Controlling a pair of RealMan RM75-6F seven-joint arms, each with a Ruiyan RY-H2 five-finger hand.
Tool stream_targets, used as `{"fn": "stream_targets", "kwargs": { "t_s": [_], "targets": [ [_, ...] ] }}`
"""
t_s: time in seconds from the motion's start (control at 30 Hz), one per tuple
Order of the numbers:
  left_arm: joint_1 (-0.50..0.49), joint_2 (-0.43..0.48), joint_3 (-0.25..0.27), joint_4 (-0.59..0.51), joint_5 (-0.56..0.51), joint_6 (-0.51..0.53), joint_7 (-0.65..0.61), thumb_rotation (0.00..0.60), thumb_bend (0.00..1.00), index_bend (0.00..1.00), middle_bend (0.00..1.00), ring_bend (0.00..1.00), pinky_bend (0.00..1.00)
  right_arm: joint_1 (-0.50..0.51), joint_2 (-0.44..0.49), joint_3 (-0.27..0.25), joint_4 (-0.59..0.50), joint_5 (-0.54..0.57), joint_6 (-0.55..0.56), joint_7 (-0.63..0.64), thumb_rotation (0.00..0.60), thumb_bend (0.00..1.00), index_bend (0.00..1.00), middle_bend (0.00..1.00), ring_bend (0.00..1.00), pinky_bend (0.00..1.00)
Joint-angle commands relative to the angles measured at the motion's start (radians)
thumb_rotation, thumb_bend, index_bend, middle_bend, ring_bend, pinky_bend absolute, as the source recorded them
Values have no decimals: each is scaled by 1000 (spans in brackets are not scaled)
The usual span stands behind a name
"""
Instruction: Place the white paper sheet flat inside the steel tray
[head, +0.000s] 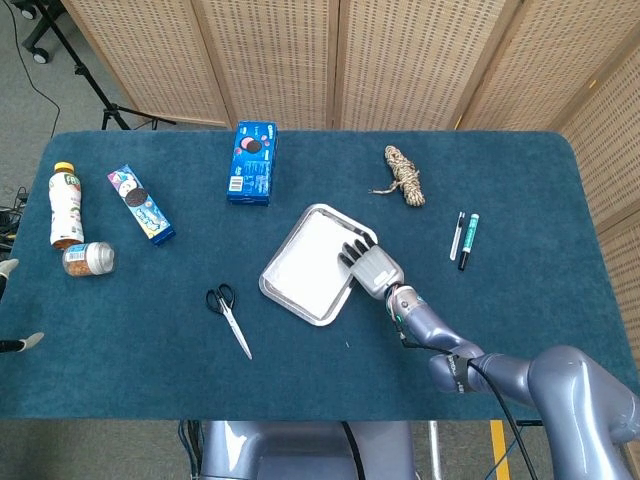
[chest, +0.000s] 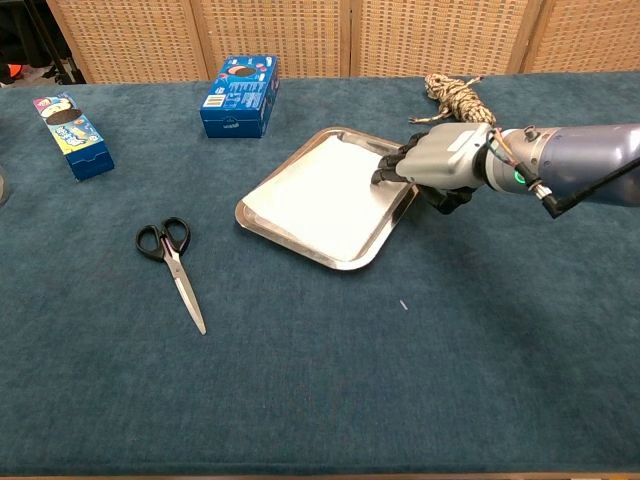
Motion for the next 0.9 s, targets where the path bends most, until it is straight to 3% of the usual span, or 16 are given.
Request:
{"fn": "stream_targets", "kwargs": {
  "t_s": [0.03,0.9],
  "targets": [
    [0,1,0,0,0,1,-1,600,0,0,0,0,0,1,-12,7,20,4,-2,-7,600,1000,0,7,0,0],
    [0,3,0,0,-1,-1,-8,600,0,0,0,0,0,-1,-33,39,64,-56,8,-11,600,1000,0,7,0,0]
  ]
}}
